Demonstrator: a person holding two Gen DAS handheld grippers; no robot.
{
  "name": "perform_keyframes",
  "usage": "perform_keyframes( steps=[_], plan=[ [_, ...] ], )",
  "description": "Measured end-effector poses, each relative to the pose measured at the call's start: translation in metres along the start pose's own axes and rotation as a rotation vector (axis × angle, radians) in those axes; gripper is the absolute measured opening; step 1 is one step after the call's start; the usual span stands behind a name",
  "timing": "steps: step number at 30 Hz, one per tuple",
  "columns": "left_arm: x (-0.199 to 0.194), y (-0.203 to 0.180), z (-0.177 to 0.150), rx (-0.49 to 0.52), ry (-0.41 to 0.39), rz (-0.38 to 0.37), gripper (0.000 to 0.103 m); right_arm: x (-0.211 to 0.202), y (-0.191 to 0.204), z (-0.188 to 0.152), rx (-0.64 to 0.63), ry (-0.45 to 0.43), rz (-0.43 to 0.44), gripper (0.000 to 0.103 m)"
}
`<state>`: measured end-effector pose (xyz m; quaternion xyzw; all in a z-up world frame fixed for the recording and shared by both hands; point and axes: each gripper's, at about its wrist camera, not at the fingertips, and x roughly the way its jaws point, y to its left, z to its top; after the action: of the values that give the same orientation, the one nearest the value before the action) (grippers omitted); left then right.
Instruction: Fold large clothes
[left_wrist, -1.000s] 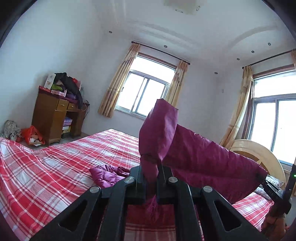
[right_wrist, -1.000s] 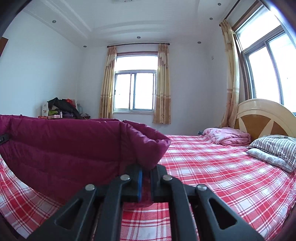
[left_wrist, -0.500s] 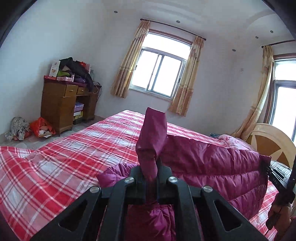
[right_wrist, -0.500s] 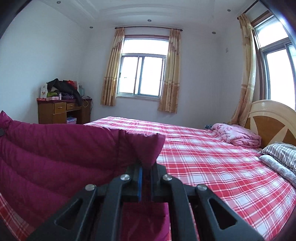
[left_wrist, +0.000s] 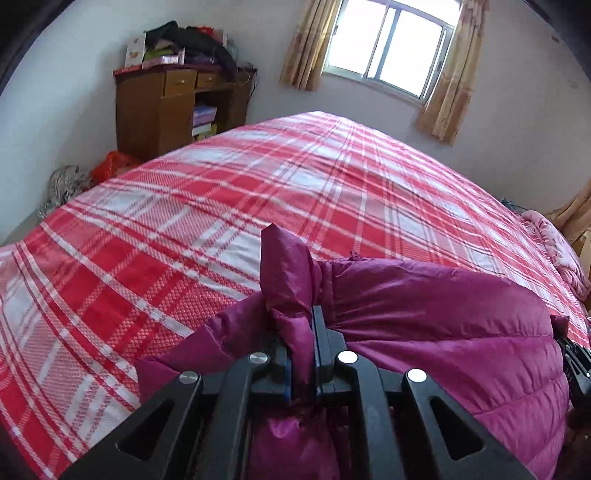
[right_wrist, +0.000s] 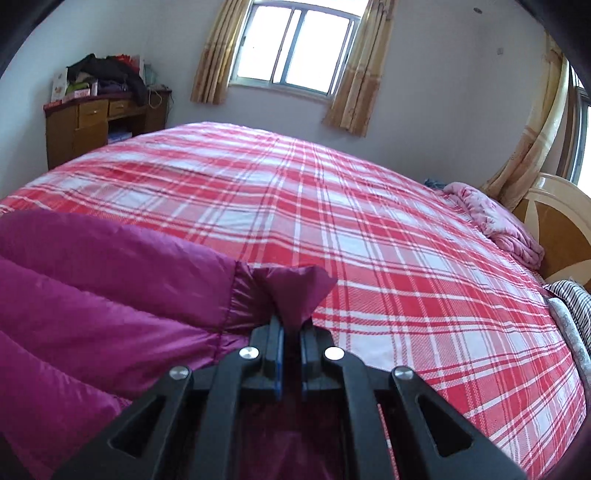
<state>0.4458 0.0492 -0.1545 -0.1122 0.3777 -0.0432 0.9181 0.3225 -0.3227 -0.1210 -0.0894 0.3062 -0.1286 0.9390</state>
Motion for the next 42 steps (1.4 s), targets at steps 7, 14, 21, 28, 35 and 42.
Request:
perform_keyframes(
  steps=[7, 14, 21, 28, 35, 42],
  plan=[
    [0.016, -0.007, -0.002, 0.022, 0.07, 0.043, 0.012, 0.031, -0.01, -0.002, 0.034, 0.172, 0.057, 0.019],
    [0.012, 0.005, 0.008, -0.022, 0.103, -0.033, 0.013, 0.034, -0.021, 0.003, 0.083, 0.203, 0.105, 0.021],
    [-0.07, 0.028, 0.022, -0.002, 0.033, -0.015, 0.015, -0.064, -0.073, 0.02, 0.246, -0.046, 0.068, 0.023],
    [-0.112, -0.052, -0.027, 0.135, -0.001, -0.151, 0.015, -0.112, 0.022, 0.005, 0.19, -0.005, 0.412, 0.024],
    [-0.069, -0.089, -0.055, 0.157, 0.065, -0.129, 0.015, -0.07, 0.069, -0.022, 0.19, 0.053, 0.401, 0.023],
    [-0.047, -0.093, -0.068, 0.215, 0.011, -0.096, 0.015, -0.052, 0.058, -0.033, 0.247, 0.1, 0.453, 0.018]
  ],
)
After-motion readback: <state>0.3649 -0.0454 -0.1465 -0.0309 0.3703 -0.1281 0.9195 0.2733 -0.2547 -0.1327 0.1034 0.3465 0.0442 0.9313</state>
